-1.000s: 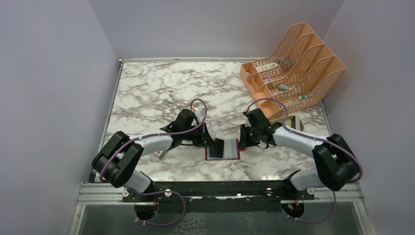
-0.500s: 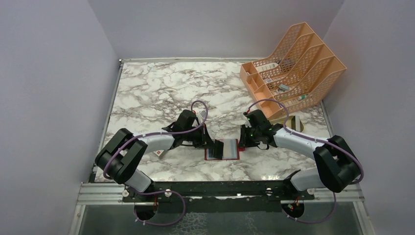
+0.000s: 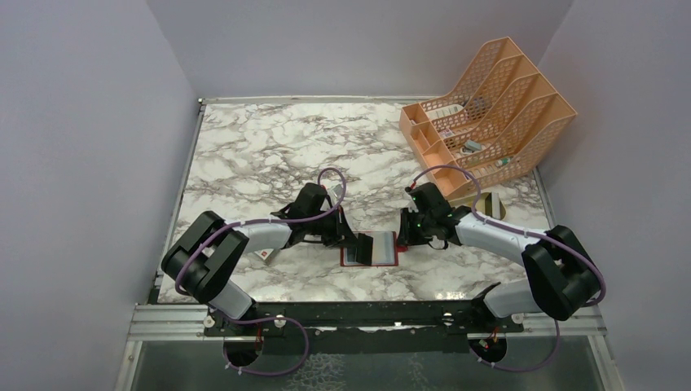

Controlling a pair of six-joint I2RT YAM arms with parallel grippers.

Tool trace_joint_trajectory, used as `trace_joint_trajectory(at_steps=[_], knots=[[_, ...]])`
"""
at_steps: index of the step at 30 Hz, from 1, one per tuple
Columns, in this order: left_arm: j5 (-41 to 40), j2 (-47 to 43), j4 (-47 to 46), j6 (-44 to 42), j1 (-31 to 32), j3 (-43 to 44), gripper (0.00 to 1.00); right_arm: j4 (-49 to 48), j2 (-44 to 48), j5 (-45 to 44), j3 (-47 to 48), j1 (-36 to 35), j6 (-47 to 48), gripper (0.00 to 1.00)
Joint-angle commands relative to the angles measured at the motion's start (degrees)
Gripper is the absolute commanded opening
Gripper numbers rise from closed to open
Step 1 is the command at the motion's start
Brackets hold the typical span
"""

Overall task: Put the credit cards into the card holder
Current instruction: Insert the credit card into the card holder.

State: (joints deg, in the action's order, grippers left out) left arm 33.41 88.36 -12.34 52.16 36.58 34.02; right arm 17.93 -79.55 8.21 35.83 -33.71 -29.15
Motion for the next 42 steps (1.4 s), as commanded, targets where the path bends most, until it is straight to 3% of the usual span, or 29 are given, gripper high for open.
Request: trace_joint_trajectory(at_steps=[1, 22, 42], knots=[[-1.2, -0.3, 0.3, 0.5, -0.3, 0.4, 0.00, 0.1, 0.7, 0.1, -1.3, -0.5, -0.4, 0.20], [-2.3, 0.4, -1.5, 3.2, -0.3, -0.6, 0.00, 0.3, 1.4, 0.0, -1.1, -0.5, 0.0, 0.18], [-3.3, 3.6, -1.0, -1.0, -0.3, 1.8, 0.00, 0.3, 1.4, 0.4, -1.2, -0.5, 0.0, 0.18]])
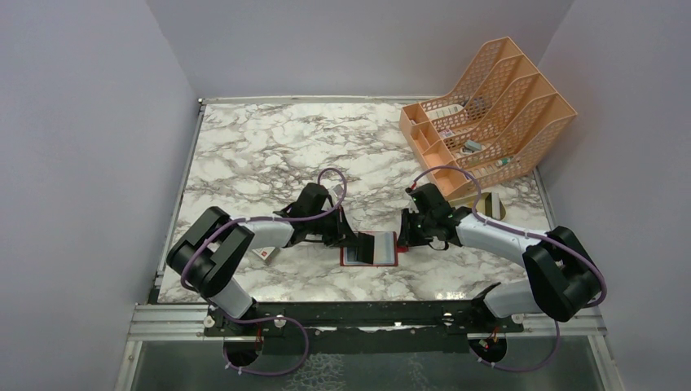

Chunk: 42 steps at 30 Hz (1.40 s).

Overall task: Put the credit cards into the card holder
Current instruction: Insert the credit card into the card holder.

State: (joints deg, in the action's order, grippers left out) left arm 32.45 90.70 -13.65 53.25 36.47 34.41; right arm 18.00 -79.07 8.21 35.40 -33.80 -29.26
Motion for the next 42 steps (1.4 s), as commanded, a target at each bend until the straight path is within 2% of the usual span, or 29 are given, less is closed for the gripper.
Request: trace_joint_trajectory(at_steps=[1, 14, 29, 42], knots=[[-2.7, 1.4, 0.3, -2.2, -0.1, 1.4, 0.00, 0.3, 0.9, 0.4, -0.8, -0.4, 0.1, 0.18], [-3.2, 2.9, -1.5, -1.2, -0.1, 1.8, 0.00, 0.7, 1.0, -0.1, -0.4, -0.5, -0.8, 0.17], [-5.2, 3.0, -6.8, 2.4, 1.7, -0.1, 0.00, -2.5, 2.0, 1.1, -3.1, -0.5, -8.6, 0.16], [-6.0, 3.1, -7.2, 3.9, 3.6, -0.8, 0.00, -5.1, 5.4, 0.3, -5.2, -0.4, -13.4, 0.15]])
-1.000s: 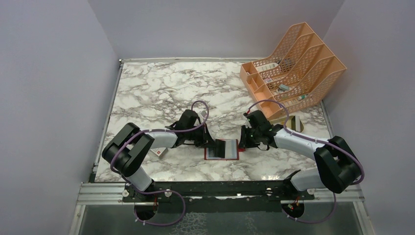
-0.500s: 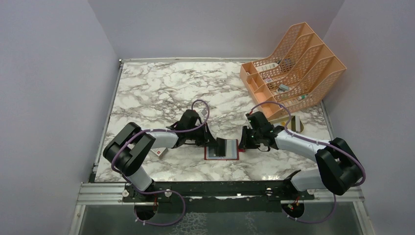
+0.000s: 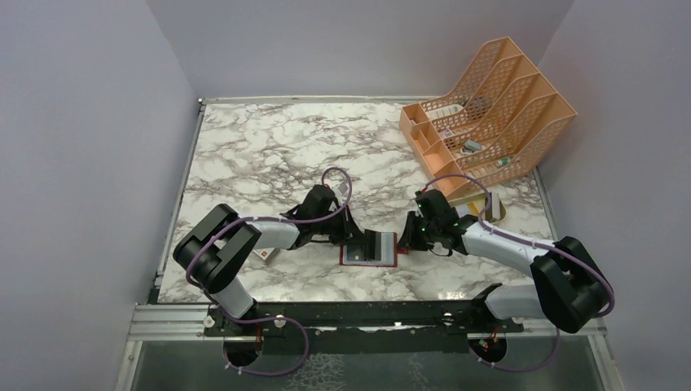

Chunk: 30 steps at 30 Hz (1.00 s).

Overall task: Put the credit cards into the card holder
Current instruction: Insert the credit card into the card holder.

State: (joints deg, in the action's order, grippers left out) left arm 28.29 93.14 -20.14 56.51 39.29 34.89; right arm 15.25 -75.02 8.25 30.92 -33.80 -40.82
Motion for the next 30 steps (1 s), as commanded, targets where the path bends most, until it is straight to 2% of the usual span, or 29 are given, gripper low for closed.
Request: trace_joint_trajectory(at_steps=[1, 8, 27, 30], knots=[[-1.7, 0.5, -0.7, 0.8, 0.8, -1.6, 0.00, -2.4, 1.2, 0.3, -0.7, -0.4, -1.8, 0.15], [-1.5, -0.1, -0.8, 0.9, 1.0, -3.9, 0.00, -2.6, 1.2, 0.2, -1.1, -0.4, -1.7, 0.15], [-2.6, 2.4, -2.0, 3.9, 4.3, -0.2, 0.00, -7.8, 2.9, -0.9, -3.0, -0.5, -7.0, 0.12], [-3.4, 0.6, -1.8, 4.5, 4.3, -0.4, 0.17, -9.2, 4.2, -1.0, -4.6, -0.4, -8.8, 0.11]])
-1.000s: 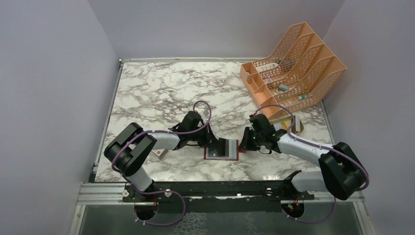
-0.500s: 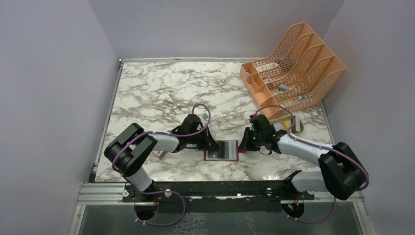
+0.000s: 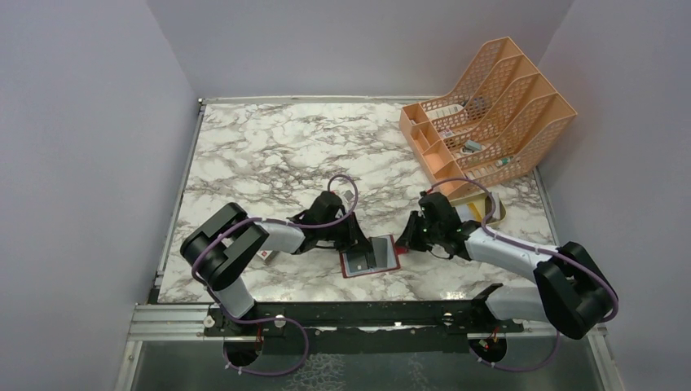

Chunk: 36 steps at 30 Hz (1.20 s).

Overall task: Put the credit cards into the card holder
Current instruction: Insert the credit card into the card holder.

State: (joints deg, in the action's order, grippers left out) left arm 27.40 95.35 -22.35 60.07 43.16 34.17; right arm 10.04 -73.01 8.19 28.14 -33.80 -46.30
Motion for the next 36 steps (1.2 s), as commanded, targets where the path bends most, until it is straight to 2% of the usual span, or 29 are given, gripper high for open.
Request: trace_joint_trajectory(at_steps=[1, 5, 7, 10, 12, 18, 36], knots=[[-2.5, -2.1, 0.8, 1.0, 0.4, 0.4, 0.24, -4.2, 2.5, -1.0, -2.4, -0.5, -3.8, 0.11], [-2.3, -3.2, 3.7, 0.6, 0.4, 0.4, 0.38, -3.3, 3.1, -0.9, -2.9, -0.4, -3.1, 0.11], [-2.1, -4.1, 4.4, 0.6, 0.5, 0.0, 0.43, -1.9, 2.9, -0.1, -1.8, -0.5, -0.9, 0.16], [-2.0, -5.2, 4.8, 0.7, 0.5, -0.6, 0.45, 2.8, 2.7, -0.6, 0.6, -0.4, 2.3, 0.29], [-1.6, -5.7, 5.5, 0.7, 0.5, -0.7, 0.45, 5.3, 3.1, -1.0, 1.7, -0.5, 3.6, 0.31], [-2.6, -6.4, 6.4, 1.2, 1.4, -1.7, 0.46, 6.4, 5.0, 0.7, 0.4, -0.4, 4.2, 0.31], [-4.6, -2.7, 4.8, 2.7, 7.4, 2.5, 0.43, -1.7, 5.1, 5.1, -5.3, -2.0, -1.6, 0.20]])
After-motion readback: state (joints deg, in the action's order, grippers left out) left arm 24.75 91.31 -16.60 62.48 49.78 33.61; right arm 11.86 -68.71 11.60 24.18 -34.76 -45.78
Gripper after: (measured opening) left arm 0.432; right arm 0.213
